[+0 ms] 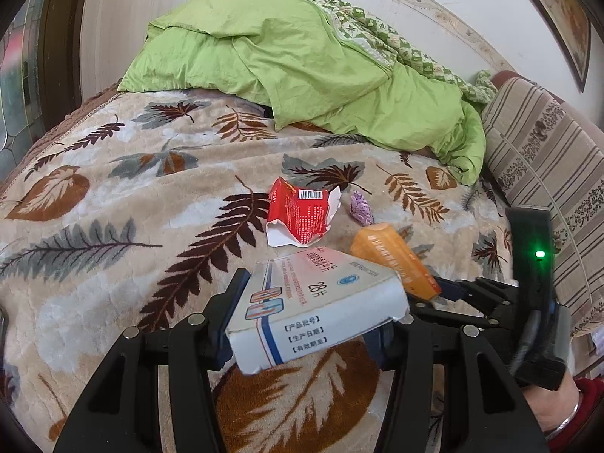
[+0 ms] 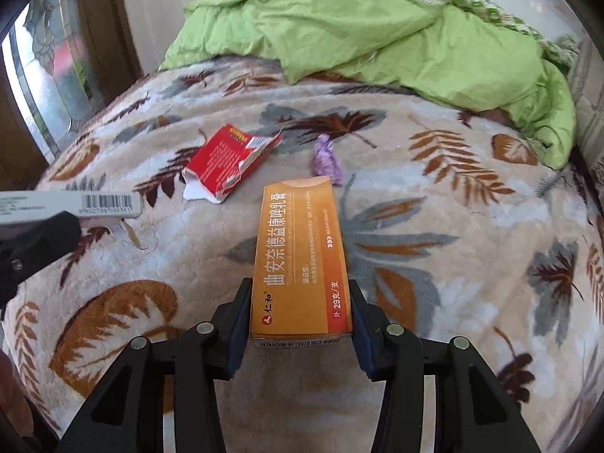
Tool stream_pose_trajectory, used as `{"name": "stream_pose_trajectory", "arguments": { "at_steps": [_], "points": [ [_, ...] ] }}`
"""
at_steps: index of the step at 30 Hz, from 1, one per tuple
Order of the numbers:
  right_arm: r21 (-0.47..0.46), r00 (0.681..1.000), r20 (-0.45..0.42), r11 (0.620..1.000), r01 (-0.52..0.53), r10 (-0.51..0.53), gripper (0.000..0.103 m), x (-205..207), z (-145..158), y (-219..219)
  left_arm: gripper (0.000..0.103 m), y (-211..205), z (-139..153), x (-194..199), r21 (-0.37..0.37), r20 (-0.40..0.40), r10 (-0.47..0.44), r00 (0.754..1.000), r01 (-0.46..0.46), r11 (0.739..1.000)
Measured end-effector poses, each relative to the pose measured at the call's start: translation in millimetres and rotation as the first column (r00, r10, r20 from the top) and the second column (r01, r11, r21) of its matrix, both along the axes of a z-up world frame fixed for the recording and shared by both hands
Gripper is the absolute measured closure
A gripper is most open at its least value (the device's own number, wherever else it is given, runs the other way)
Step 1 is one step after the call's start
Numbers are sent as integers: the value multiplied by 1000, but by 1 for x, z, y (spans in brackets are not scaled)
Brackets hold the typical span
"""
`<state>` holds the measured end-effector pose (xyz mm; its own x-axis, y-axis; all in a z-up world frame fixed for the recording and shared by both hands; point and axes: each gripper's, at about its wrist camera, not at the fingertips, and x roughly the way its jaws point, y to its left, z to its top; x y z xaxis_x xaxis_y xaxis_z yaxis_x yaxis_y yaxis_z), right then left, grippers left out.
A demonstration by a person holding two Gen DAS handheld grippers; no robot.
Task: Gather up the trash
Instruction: 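Lift the white and orange medicine boxes off the bed with both grippers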
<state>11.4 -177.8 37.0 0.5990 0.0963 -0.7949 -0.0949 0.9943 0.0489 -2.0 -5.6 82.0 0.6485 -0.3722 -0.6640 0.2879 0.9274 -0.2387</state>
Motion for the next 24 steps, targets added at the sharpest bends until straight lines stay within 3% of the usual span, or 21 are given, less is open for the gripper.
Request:
{"name": "stream_pose_trajectory", "arguments": {
  "at_steps": [11, 16, 19, 24],
  "points": [
    [47, 974, 182, 991, 125, -132, 53, -98, 57, -13, 50, -19, 10, -40, 10, 25, -53, 998, 52, 999],
    [72, 968, 186, 985, 158, -169, 53, -146, 58, -19, 50, -30, 16, -77, 37, 66, -86, 994, 84, 996],
    [136, 961, 199, 976, 168, -193, 53, -170, 65, -29, 50, -29, 18, -101, 50, 74, -94, 993, 90, 995],
    [122, 951, 239, 978, 170, -195, 53, -199, 71, -26, 50, -23, 22, -144, 86, 110, -86, 990, 77, 993]
  ]
}}
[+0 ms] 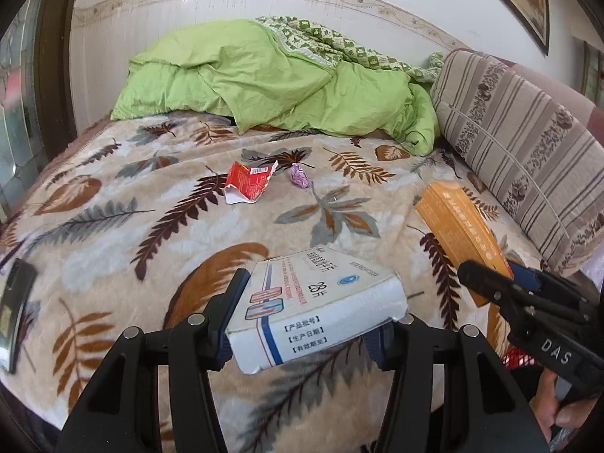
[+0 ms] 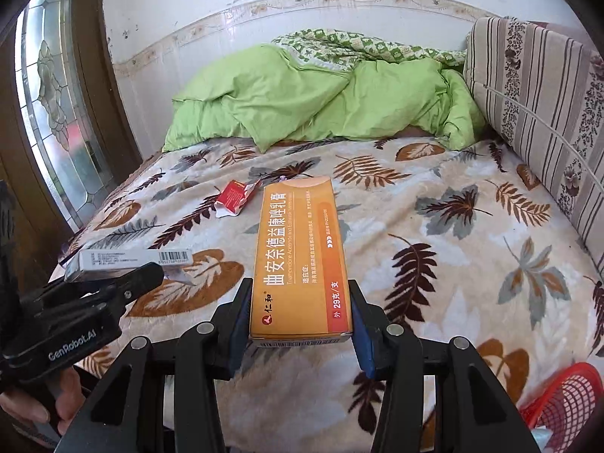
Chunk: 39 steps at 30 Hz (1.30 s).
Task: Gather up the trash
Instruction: 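Lift the white and orange medicine boxes off the bed with both grippers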
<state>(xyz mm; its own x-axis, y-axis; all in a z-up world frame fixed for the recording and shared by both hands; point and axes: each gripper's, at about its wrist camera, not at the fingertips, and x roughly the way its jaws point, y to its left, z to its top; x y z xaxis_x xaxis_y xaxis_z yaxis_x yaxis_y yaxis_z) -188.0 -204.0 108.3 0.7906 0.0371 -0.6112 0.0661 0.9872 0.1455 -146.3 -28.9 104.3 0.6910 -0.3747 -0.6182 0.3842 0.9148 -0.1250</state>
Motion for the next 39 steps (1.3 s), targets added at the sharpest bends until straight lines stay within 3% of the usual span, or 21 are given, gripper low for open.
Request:
{"name": "stream_pose_trajectory", "arguments": {
  "at_steps": [6, 13, 20, 29, 39],
  "points": [
    [-2, 1000, 24, 1000, 4, -4, 53, -25, 3, 0, 50, 9, 6, -26, 14, 15, 5, 1000, -5, 1000],
    [39, 998, 15, 997, 62, -63, 53, -39, -3, -17, 50, 4, 18, -28, 17, 41, 8, 999, -8, 1000],
    [86, 994, -37, 991, 103, -100, 53, -28, -18, -34, 50, -15, 8, -20, 73, 22, 2, 1000, -3, 997],
    [123, 995, -81, 990, 74, -64, 53, -10, -35, -32, 50, -26, -3, -6, 117, 28, 5, 1000, -8, 993],
    [148, 993, -108, 987, 67, -51, 53, -2, -42, -30, 50, -28, -15, 6, 118, 1, 9, 1000, -9, 993]
  ]
}}
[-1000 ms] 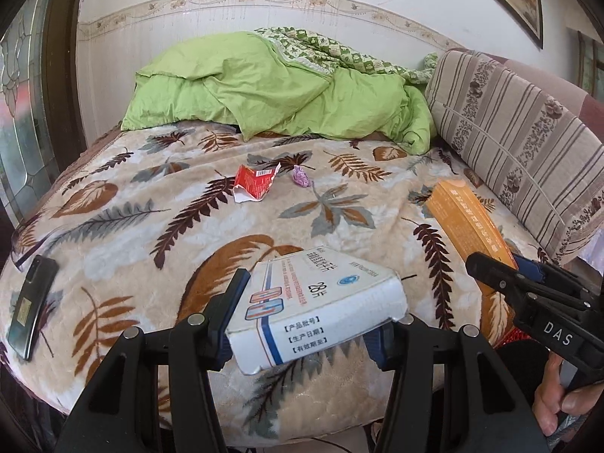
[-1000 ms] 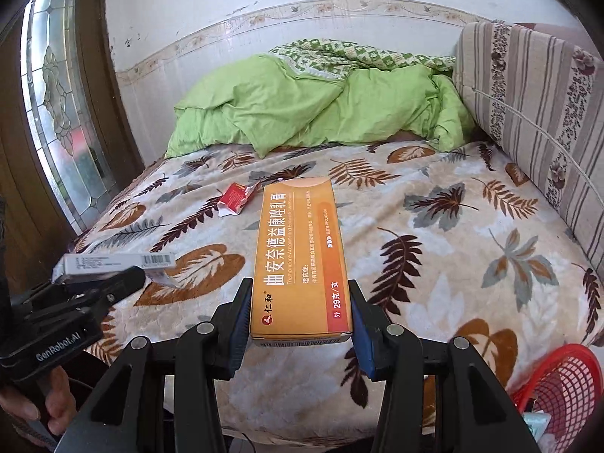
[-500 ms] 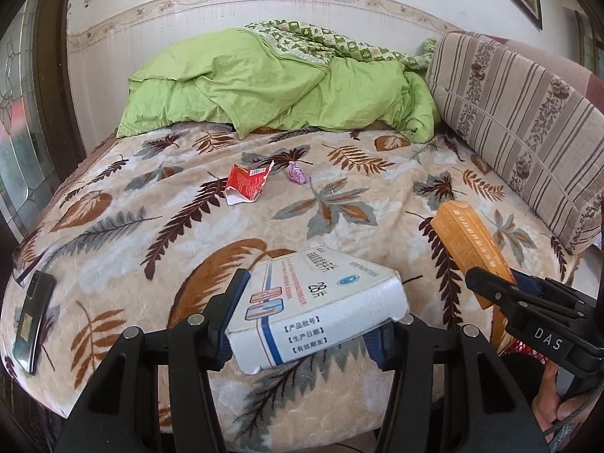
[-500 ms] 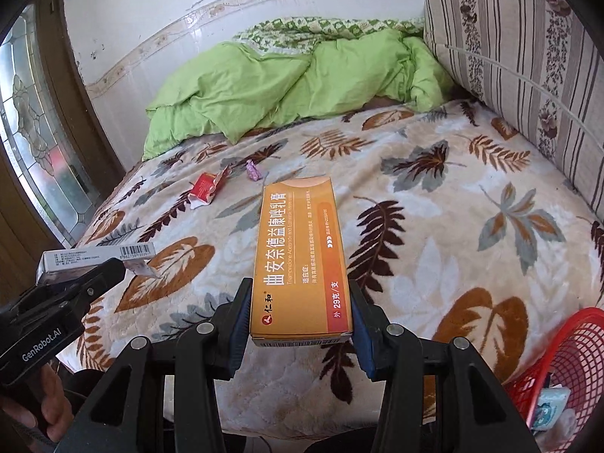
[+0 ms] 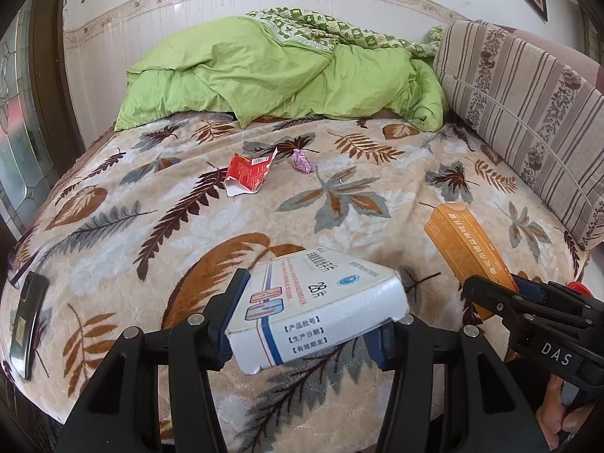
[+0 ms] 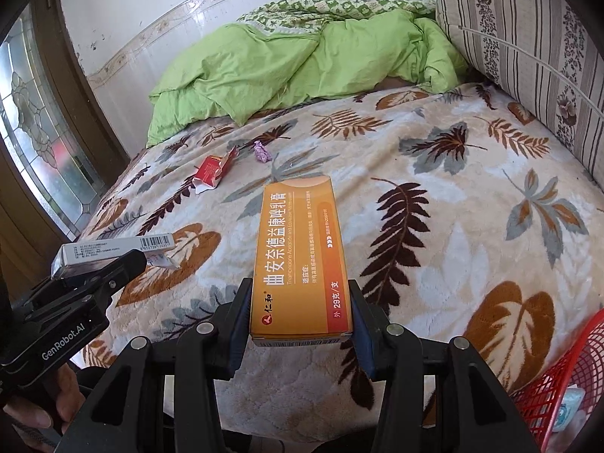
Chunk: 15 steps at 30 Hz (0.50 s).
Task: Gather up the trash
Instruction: 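Lift the white and orange medicine boxes off the bed with both grippers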
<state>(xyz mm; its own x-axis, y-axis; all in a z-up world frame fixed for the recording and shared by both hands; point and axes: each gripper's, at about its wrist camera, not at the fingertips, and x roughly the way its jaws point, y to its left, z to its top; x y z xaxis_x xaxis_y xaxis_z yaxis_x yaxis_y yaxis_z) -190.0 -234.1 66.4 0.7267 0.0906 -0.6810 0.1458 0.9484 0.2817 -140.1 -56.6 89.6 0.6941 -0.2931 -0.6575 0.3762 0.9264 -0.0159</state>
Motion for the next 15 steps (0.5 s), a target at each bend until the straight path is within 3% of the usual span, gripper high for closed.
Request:
{"name": "stream_pose_trajectory", "arguments": {
  "at_steps": [15],
  "points": [
    [-13, 1000, 6, 1000, 3, -2, 53, -4, 2, -1, 50, -1, 1, -1, -5, -2, -14, 1000, 14, 1000]
  ]
}}
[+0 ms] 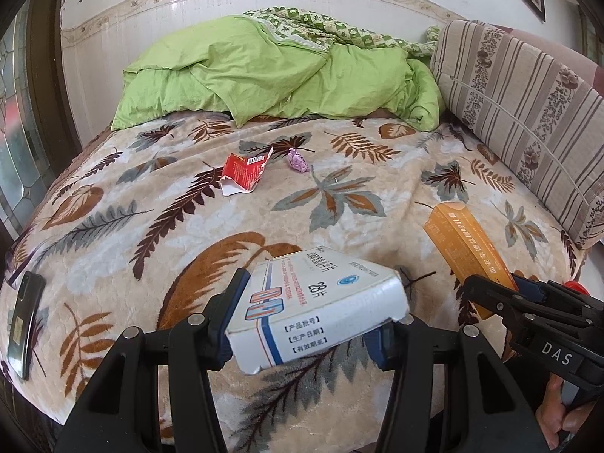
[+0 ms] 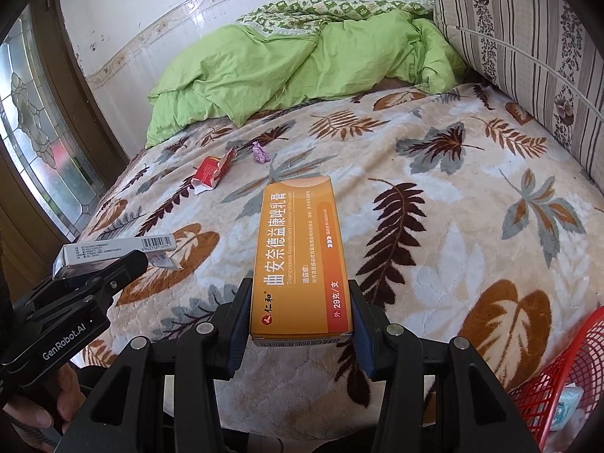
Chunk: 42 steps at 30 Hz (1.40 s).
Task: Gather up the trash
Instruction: 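Lift the white and orange medicine boxes off the bed with both grippers, then carry both boxes over the red basket and open both grippers to drop them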
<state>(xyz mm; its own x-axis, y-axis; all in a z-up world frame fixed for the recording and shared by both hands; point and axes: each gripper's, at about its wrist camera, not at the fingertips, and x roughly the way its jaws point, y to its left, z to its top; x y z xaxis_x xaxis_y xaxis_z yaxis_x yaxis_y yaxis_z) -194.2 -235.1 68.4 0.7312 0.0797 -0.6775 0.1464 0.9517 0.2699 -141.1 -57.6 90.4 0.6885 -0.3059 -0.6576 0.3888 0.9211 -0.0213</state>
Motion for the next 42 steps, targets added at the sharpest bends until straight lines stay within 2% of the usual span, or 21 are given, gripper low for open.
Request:
{"name": "stream_pose_trajectory", "arguments": {
  "at_steps": [6, 12, 17, 21, 24, 27, 31, 35, 37, 39, 40, 42],
  "points": [
    [2, 1000, 9, 1000, 16, -16, 53, -6, 4, -5, 50, -4, 2, -6, -16, -5, -23, 1000, 23, 1000],
    [35, 999, 26, 999, 31, -32, 53, -22, 14, -17, 50, -11, 16, -15, -71, -16, -109, 994, 108, 992],
    [50, 994, 51, 995, 90, -93, 53, -56, 29, -43, 50, -30, 30, -29, -117, -27, -229, 973, 225, 967],
    [66, 980, 50, 980, 188, -191, 53, -91, 34, -77, 50, -60, 37, -42, -133, -47, -332, 942, 324, 937],
    [72, 963, 44, 963, 261, -264, 53, -117, 37, -103, 50, -91, 41, -56, -133, -50, -408, 912, 399, 907],
    [77, 932, 38, 931, 358, -361, 53, -152, 38, -133, 50, -128, 47, -75, -138, -56, -496, 866, 485, 863],
    [84, 881, 21, 879, 469, -472, 53, -195, 40, -171, 50, -180, 54, -107, -136, -56, -616, 786, 605, 785],
    [71, 837, 13, 836, 545, -547, 53, -230, 40, -191, 50, -232, 55, -144, -138, -71, -724, 686, 712, 689],
    [76, 821, -1, 819, 569, -571, 52, -242, 37, -199, 49, -255, 52, -159, -141, -76, -758, 648, 745, 652],
    [69, 805, -19, 803, 593, -593, 51, -247, 32, -205, 40, -273, 45, -169, -121, -94, -777, 623, 767, 630],
    [73, 797, -32, 794, 604, -603, 46, -251, 29, -208, 32, -281, 40, -173, -109, -108, -779, 618, 771, 627],
    [96, 785, -37, 779, 619, -619, 43, -258, 26, -214, 31, -281, 36, -173, -112, -125, -774, 621, 767, 632]
  ]
}}
